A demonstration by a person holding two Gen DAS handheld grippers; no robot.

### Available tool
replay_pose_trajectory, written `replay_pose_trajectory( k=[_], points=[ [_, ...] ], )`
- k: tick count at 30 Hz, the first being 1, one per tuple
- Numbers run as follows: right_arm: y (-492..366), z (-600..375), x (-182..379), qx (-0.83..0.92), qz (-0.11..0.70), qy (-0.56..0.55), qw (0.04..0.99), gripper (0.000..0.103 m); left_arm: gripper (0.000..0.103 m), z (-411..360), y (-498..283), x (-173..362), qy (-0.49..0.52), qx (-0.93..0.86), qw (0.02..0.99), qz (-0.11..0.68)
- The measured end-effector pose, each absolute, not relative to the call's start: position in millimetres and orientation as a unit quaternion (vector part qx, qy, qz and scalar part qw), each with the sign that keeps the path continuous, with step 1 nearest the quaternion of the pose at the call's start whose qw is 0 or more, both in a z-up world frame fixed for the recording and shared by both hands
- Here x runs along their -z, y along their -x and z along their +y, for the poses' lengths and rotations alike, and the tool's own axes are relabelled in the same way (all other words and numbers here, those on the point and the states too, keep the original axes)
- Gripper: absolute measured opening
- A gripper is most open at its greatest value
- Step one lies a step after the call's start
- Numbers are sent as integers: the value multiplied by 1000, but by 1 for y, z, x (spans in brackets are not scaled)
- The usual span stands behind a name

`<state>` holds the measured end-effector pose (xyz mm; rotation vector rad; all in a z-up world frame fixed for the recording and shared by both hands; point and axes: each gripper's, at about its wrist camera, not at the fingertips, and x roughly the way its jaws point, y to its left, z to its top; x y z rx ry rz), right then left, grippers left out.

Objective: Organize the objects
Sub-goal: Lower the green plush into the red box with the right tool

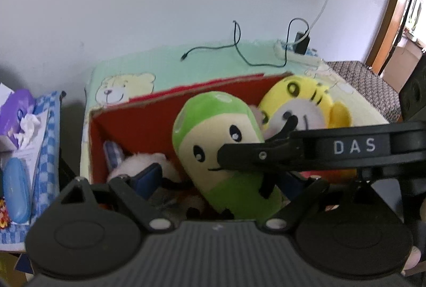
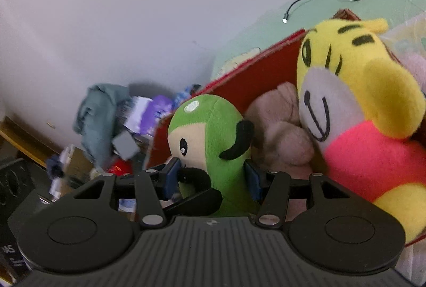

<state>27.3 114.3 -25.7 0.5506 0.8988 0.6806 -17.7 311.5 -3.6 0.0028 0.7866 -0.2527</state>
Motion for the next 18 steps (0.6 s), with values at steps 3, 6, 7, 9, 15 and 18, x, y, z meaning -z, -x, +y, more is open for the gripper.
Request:
replay_pose_trajectory(
  k=[3, 6, 7, 9, 15, 18],
  points=[
    [-34, 121, 35, -320, 426, -239, 812, 55, 94, 313, 18, 11, -8, 117, 914, 388],
    [-39, 138, 35, -322, 432, -215, 814, 57, 95, 322, 19, 17, -2, 112, 913, 392],
    [-39, 139, 35, -323, 430, -211, 816, 57, 95, 323, 19, 18, 2, 111, 912, 394],
    [-38, 138, 35, -325, 429, -205, 817, 59, 95, 326, 19, 18, 10, 111, 912, 395],
    [-36, 126, 32, -324, 421, -241, 812, 58, 95, 328, 23, 18, 13, 101, 911, 400],
    [-35, 121, 28, -323, 408, -247, 817, 40, 95, 331, 25, 18, 17, 90, 909, 406]
  ],
)
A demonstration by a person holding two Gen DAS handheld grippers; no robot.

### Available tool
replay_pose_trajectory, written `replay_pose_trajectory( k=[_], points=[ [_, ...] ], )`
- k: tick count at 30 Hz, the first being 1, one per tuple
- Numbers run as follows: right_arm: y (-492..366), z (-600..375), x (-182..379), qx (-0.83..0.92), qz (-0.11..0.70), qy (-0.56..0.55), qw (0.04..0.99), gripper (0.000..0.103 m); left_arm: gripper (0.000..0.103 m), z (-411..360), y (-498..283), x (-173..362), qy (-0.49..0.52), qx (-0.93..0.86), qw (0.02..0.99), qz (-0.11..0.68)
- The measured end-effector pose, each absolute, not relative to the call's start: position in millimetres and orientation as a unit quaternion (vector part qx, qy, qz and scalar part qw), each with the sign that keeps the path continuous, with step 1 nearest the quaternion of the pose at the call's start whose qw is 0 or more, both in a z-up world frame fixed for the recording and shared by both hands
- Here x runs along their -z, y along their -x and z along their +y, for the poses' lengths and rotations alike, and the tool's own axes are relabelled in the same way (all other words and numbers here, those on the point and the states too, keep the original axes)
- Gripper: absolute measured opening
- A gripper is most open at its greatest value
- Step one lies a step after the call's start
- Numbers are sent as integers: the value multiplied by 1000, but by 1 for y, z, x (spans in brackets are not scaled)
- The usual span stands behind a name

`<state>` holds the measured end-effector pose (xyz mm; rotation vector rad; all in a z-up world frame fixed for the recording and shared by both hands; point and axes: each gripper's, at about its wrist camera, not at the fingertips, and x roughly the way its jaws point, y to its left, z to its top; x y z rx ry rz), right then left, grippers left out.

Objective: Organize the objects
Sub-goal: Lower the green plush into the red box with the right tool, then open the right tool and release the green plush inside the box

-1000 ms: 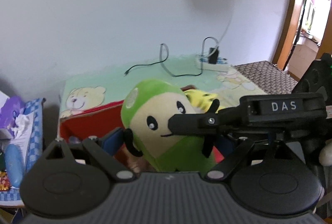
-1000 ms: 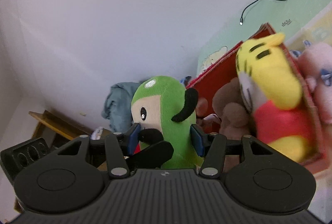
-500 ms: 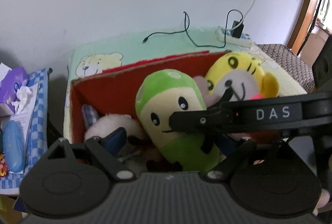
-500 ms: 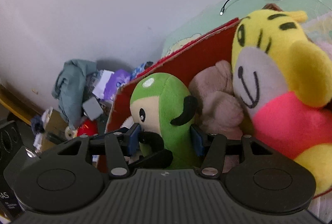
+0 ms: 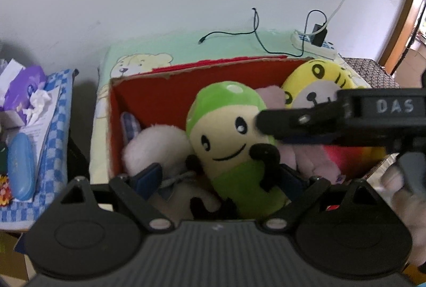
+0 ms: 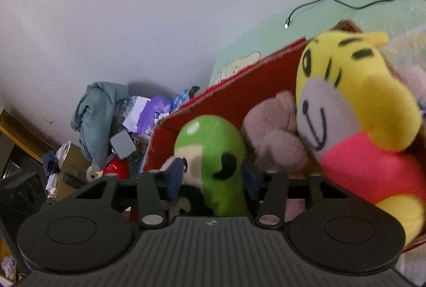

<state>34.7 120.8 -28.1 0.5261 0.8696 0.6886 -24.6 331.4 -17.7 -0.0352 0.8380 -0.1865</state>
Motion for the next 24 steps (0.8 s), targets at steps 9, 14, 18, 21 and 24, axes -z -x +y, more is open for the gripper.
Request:
replay_pose_trajectory(
  k=[9, 14, 18, 21, 24],
  points=[
    [-38, 141, 32, -314, 409, -192, 835, 27, 94, 326, 19, 22, -4, 65, 905, 419],
    [-43, 147, 37, -306, 409, -164, 844, 25, 94, 320, 9, 26, -12, 54, 901, 430],
    [-46, 141, 39, -309, 406, -159, 845, 22, 96, 315, 5, 29, -19, 48, 899, 436],
    [-44, 139, 39, -311, 402, -159, 846, 22, 97, 314, 5, 29, -21, 45, 898, 437],
    [-42, 137, 40, -312, 398, -161, 848, 22, 99, 313, 5, 30, -23, 42, 897, 439]
  ],
)
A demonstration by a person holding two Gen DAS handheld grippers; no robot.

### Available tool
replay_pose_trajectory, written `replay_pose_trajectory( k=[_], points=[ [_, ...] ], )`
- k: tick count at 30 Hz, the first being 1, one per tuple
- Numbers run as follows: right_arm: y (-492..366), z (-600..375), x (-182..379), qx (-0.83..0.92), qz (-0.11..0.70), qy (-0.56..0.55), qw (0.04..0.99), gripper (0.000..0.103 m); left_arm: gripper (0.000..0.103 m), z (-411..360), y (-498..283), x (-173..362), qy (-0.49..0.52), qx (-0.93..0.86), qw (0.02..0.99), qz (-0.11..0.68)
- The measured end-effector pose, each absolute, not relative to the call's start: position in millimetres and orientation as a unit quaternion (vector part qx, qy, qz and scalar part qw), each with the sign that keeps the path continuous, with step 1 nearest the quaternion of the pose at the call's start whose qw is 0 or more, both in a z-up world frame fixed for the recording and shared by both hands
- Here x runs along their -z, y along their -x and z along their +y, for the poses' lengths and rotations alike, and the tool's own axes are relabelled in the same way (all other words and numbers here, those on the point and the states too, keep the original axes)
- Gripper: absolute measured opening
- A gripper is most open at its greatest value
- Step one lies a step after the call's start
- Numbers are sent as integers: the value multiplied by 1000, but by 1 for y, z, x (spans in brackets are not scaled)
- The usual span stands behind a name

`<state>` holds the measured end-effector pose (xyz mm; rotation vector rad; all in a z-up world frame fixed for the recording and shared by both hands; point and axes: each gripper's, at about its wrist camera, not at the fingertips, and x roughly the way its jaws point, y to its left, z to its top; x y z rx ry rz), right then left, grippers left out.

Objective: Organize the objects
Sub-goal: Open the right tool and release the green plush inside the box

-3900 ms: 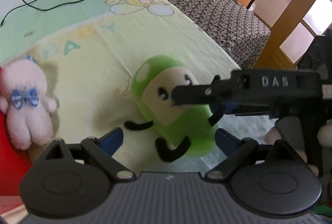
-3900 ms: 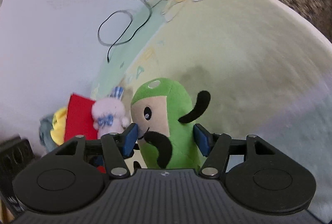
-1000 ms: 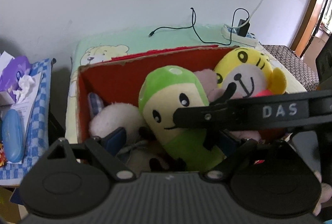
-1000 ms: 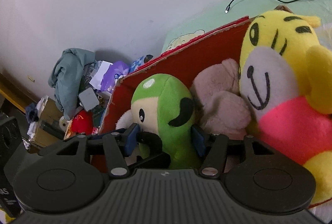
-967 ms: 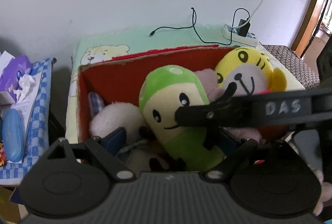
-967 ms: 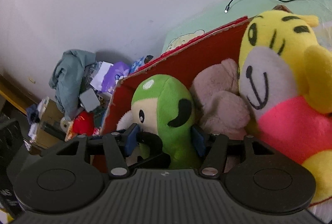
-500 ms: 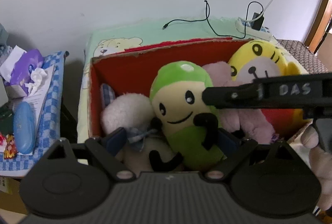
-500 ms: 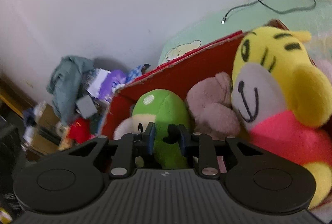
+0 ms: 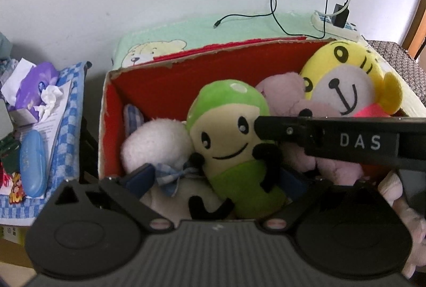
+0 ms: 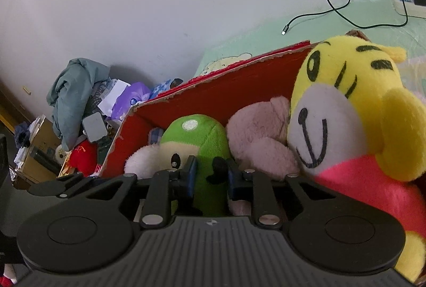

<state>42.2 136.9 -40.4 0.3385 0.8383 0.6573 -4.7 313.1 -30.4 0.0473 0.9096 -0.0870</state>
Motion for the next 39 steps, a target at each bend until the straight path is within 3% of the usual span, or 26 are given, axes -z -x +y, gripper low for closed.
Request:
replay_pose_trajectory(
  k=[24, 39],
  points=[
    [-50, 122, 37, -325, 418, -194, 826, 24, 103, 308, 0, 34, -38, 32, 891, 452],
    [-55, 114, 44, -356, 419, -199, 811, 18, 103, 309, -2, 34, -42, 35, 887, 458]
  ],
)
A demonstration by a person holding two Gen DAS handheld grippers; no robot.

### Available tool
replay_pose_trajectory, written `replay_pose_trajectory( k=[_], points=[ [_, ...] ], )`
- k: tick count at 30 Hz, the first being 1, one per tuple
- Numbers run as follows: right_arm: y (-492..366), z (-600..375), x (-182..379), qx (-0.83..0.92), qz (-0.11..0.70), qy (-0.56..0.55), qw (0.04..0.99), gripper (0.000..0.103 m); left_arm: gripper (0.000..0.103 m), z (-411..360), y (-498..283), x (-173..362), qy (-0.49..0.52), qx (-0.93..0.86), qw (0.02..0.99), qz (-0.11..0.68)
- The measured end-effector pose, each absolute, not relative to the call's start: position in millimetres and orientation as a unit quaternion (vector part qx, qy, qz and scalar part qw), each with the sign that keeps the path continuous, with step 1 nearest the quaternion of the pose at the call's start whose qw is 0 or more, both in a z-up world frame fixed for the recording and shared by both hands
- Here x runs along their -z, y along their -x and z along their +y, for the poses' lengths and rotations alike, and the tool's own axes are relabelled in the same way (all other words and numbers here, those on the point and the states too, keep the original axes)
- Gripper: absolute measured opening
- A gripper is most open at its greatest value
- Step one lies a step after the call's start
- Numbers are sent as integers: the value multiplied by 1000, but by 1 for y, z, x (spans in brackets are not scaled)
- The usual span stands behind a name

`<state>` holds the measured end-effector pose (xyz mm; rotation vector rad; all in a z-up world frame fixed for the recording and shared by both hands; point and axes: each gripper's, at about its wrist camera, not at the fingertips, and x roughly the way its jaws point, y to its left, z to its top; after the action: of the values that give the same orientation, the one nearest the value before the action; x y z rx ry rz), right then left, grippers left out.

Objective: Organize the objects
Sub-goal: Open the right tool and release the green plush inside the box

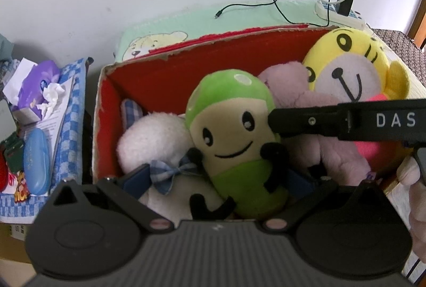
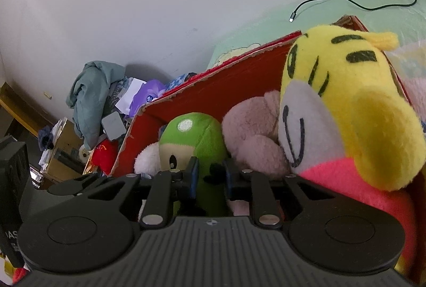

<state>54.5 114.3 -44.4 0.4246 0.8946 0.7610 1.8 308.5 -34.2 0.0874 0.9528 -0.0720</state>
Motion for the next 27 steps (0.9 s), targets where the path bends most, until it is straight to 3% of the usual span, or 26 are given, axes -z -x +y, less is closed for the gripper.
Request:
replay_pose_trajectory(
  k=[27],
  points=[
    [-53, 114, 43, -355, 418, -201, 811, 19, 103, 306, -5, 36, -44, 28, 884, 465]
  ],
)
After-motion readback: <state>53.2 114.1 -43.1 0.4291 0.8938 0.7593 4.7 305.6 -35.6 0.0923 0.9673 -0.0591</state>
